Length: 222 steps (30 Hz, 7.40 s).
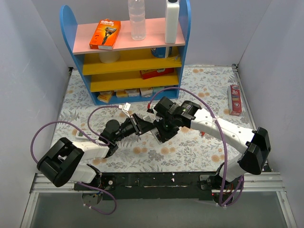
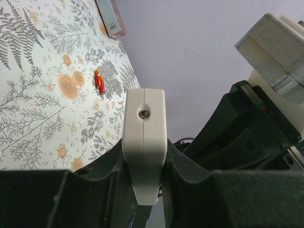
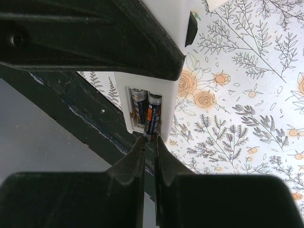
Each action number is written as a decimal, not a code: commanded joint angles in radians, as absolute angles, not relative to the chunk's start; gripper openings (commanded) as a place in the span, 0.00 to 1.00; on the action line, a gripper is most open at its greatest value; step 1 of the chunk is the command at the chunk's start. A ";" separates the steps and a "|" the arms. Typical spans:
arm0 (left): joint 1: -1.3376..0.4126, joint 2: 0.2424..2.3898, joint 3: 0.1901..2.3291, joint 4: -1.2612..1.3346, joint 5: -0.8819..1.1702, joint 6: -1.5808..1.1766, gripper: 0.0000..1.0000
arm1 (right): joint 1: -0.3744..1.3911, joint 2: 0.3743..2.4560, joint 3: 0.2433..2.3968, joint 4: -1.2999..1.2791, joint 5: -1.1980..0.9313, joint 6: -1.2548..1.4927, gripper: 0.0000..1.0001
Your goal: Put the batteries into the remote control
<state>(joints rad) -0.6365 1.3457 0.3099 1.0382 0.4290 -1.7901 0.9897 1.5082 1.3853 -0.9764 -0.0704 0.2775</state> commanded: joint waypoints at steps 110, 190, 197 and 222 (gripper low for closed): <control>-0.626 1.322 0.459 0.976 0.621 -2.008 0.00 | 1.045 1.252 1.020 -0.479 -0.134 -0.420 0.04; -0.476 0.405 0.235 -0.103 -0.006 -1.681 0.00 | 0.914 1.937 1.307 -0.489 -0.037 -0.183 0.51; -0.476 0.477 0.241 -0.016 0.032 -1.674 0.00 | 0.914 1.948 1.295 -0.564 -0.011 -0.210 0.36; -0.476 1.037 0.222 0.586 0.204 -1.707 0.00 | 0.914 1.500 0.957 -0.534 0.011 -0.021 0.12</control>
<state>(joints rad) -0.4797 1.0176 0.1955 0.5014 0.1761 -1.7210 0.9119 1.5185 0.9798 -0.5594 0.0196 -0.0479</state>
